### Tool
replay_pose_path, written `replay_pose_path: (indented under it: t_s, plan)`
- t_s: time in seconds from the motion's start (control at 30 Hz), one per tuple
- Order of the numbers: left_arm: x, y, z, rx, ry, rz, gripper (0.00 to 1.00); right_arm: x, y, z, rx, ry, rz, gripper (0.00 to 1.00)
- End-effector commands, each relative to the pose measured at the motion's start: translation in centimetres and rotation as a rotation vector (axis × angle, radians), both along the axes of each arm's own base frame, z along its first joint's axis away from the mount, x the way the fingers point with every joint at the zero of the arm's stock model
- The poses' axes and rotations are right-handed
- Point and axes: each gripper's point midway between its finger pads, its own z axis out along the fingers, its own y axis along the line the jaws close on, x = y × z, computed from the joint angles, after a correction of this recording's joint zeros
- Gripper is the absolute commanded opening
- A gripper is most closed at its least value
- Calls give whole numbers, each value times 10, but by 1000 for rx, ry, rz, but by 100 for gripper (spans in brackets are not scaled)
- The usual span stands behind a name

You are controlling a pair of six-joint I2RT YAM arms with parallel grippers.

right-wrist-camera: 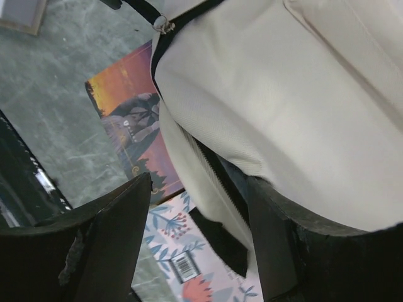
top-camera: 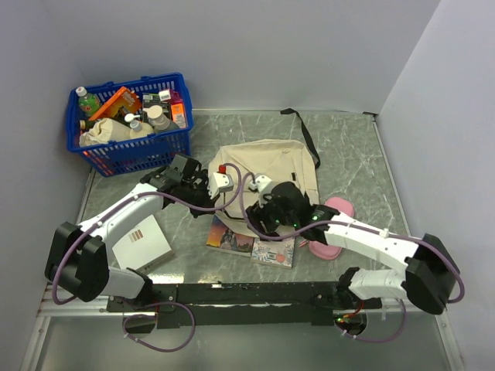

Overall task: Pack the student bag
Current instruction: Unzip the student bag at the center of the board.

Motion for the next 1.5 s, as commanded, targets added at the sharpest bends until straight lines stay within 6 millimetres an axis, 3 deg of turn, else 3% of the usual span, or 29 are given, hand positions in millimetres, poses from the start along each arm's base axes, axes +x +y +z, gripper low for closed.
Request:
replay_pose_path:
  t_s: [0.0,0.27,0.37,0.47,0.5,0.6,0.63,0.83,1.1,1.37,1.47]
  plan:
    - [11,-11,22,-55,-38,6,1,11,24,11,-80,-125,130,70]
    - [11,-21,54,-117,-36,3,1,17,31,-23,-235,-164,150,69]
    - [10,-20,57,-124,-44,2,1,20,31,-28,-227,-169,116,62]
    - [8,-19,54,-119,-44,3,1,23,30,-27,-193,-195,76,35]
    - [8,-19,52,-116,-40,5,1,23,26,-27,-183,-204,64,21]
    - [7,-17,47,-107,-35,9,1,22,25,-14,-124,-228,39,2]
    - [8,-15,44,-98,-36,11,1,21,23,-13,-114,-233,35,0]
    - [17,-11,24,-51,-44,30,1,11,10,-6,-87,-230,18,0]
    - [51,24,-22,81,-71,154,1,-17,-3,-11,-32,-166,8,0]
    - [73,34,-28,98,-112,223,1,-38,-2,-19,-48,-125,29,0]
    - [91,44,-28,131,-175,300,1,-43,-2,-19,-53,-119,23,0]
